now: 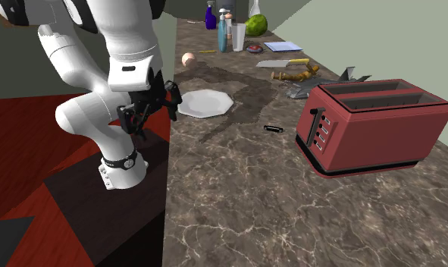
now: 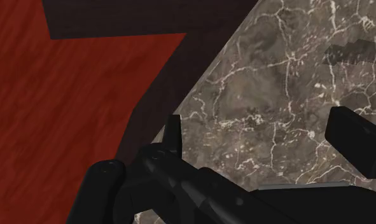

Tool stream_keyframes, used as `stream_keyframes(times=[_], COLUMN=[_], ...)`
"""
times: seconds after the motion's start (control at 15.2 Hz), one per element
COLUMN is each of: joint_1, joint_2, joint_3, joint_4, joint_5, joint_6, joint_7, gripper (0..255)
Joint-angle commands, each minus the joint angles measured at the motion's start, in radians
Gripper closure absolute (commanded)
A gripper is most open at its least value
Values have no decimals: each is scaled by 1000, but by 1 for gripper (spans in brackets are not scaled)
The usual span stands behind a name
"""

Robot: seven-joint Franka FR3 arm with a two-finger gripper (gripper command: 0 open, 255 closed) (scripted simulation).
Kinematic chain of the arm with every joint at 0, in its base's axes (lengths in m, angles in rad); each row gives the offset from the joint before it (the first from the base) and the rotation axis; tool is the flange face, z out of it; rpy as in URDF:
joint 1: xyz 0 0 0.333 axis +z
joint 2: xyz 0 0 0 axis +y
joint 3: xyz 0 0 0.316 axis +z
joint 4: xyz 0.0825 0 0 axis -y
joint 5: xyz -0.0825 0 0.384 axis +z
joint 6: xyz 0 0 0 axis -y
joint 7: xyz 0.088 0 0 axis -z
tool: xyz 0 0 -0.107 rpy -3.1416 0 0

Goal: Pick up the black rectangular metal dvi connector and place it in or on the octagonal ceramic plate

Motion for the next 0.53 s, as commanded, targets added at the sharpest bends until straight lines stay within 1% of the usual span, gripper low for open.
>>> stream_keyframes(times=[0.0, 0.2, 0.46], joint_1=[0, 14, 31], joint_2=[0, -3, 24], joint_3=[0, 83, 195], joint_4=[0, -21, -25], joint_5=[0, 55, 123], joint_6=[0, 40, 102], joint_7=[0, 127, 295], gripper=[0, 0, 0])
